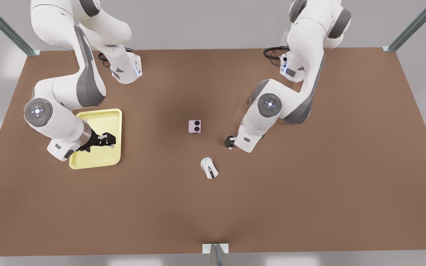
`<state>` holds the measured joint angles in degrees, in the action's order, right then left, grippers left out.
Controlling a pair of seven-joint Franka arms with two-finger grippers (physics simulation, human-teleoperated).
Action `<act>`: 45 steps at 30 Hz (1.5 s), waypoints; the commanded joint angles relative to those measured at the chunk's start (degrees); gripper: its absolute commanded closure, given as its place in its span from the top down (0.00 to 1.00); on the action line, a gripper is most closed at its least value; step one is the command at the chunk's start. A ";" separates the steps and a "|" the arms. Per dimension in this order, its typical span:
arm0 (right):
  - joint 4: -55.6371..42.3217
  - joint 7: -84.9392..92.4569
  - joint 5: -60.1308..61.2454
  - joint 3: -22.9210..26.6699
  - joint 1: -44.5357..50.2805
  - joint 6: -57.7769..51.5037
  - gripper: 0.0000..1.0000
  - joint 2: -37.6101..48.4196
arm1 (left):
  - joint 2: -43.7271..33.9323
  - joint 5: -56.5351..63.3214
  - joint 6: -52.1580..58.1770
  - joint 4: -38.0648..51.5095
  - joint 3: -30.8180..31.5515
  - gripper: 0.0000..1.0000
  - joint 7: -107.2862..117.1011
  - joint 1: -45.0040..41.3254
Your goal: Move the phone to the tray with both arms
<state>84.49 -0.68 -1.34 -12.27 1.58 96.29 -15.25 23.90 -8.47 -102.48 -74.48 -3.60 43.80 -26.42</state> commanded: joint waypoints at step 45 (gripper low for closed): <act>30.56 -40.37 0.02 -2.58 28.56 46.62 1.00 -15.60 | -7.99 1.70 24.52 -2.16 3.68 1.00 -50.83 21.24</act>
<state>114.97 -48.83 -1.42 -14.85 30.13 139.78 -30.77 16.05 -6.80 -78.00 -77.07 0.01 -2.49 -5.23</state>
